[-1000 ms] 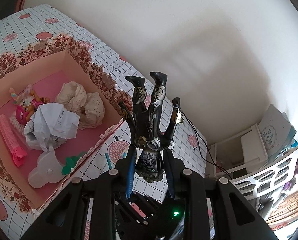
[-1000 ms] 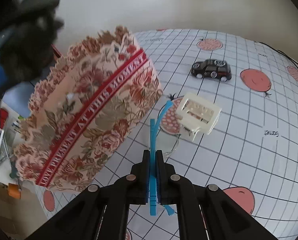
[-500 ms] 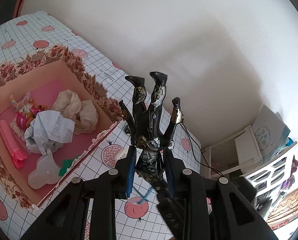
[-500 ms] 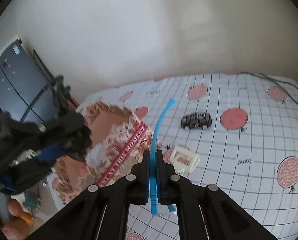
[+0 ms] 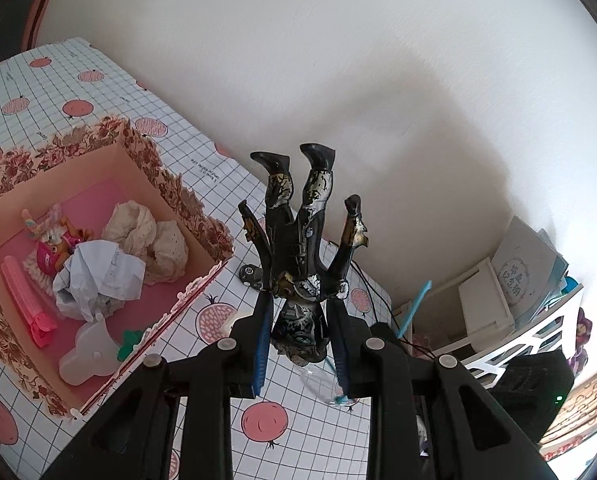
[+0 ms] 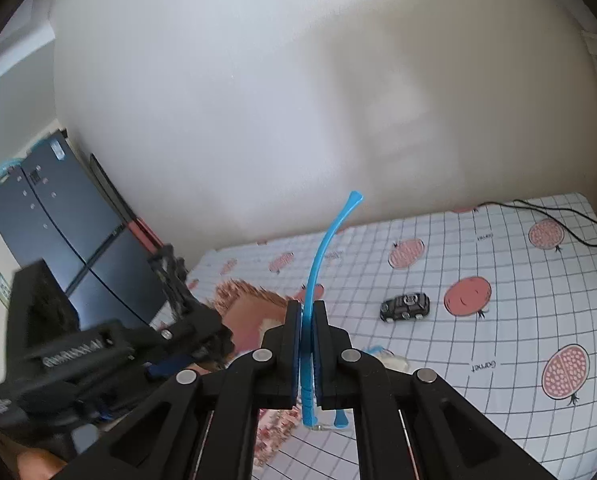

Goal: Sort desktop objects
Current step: 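Lift the blue stick with the right tool while the left tool holds the action figure, then carry the action figure and blue stick over the pink box with both tools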

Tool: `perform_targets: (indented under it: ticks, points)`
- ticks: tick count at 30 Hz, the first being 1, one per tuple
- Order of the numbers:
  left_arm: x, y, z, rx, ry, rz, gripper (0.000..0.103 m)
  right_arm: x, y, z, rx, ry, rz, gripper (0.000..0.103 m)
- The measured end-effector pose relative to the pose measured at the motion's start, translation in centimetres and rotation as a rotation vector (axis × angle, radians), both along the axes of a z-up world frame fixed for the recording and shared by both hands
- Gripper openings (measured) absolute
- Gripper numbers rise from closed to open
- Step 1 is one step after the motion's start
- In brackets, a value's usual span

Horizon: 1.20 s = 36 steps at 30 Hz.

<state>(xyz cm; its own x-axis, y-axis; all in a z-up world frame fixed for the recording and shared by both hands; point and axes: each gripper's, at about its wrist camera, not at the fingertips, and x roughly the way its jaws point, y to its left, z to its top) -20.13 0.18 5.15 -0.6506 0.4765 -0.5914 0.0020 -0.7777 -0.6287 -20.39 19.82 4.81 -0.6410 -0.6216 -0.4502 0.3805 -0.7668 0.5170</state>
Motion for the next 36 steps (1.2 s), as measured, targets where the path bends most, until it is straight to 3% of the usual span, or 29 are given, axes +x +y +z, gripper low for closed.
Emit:
perform_targets:
  ticks: [6, 17, 36]
  points:
    - [0.2, -0.5, 0.3, 0.004, 0.008, 0.010, 0.028, 0.8, -0.1, 1.9, -0.049, 0.035, 0.007, 0.006]
    - [0.6, -3.1, 0.9, -0.012, 0.014, 0.074, 0.028, 2.1, -4.1, 3.6, -0.060, 0.081, 0.080, 0.006]
    - [1.4, -11.9, 0.0, 0.043, -0.008, 0.279, 0.028, 2.9, -13.2, 2.4, -0.016, 0.098, 0.248, 0.006]
